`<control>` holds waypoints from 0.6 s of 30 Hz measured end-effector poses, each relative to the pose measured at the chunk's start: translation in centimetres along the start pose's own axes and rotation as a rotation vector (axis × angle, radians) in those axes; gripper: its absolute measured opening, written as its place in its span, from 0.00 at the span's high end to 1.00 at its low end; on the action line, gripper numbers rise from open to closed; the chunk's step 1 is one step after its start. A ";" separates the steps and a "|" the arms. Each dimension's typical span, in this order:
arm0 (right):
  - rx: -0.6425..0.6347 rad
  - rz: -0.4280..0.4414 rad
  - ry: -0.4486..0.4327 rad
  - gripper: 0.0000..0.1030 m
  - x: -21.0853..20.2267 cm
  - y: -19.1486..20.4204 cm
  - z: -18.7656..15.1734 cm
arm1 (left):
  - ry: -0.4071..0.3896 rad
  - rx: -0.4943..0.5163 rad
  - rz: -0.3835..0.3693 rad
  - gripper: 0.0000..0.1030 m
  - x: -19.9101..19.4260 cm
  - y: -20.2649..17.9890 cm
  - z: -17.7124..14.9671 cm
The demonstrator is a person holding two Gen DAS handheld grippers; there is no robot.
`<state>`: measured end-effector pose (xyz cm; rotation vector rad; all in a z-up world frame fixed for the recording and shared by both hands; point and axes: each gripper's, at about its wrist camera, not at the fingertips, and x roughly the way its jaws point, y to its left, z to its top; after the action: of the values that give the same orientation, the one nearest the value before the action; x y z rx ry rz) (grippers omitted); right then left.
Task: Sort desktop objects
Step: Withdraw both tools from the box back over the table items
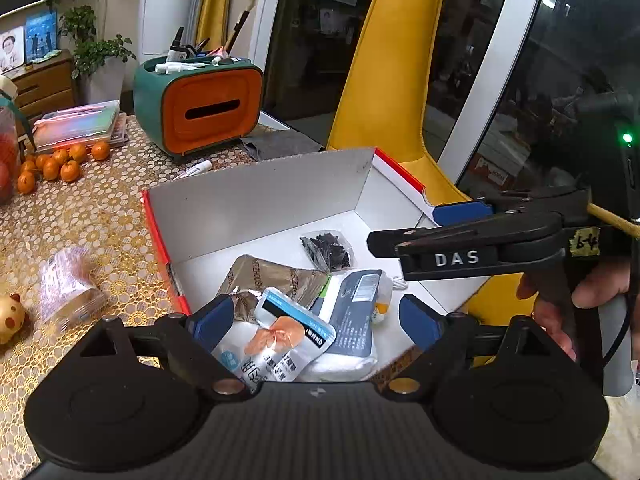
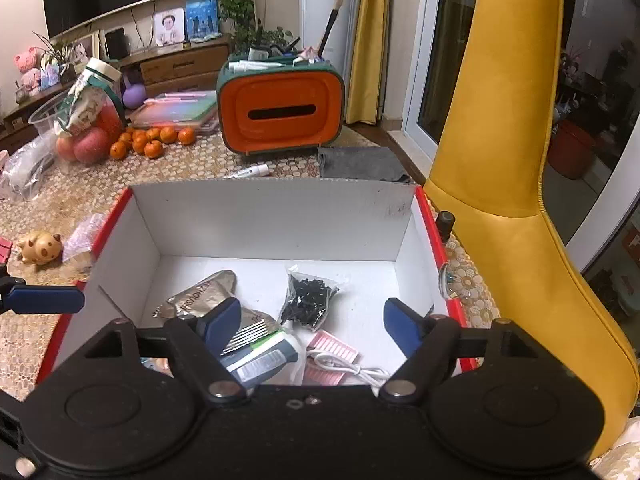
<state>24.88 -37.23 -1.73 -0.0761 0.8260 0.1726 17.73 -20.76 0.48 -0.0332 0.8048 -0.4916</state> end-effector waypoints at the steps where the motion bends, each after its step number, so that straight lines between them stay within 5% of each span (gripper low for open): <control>1: 0.005 0.001 -0.004 0.22 -0.3 0.0 -0.1 | -0.003 0.000 0.004 0.04 -0.2 0.0 -0.1; 18: 0.024 0.034 -0.056 0.15 -4.0 2.4 -1.4 | -0.062 -0.044 0.011 0.00 -4.7 1.5 -1.7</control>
<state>20.78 -35.56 0.32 -0.0343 0.7737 0.1965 14.43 -17.15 2.21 -0.0847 0.7549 -0.4604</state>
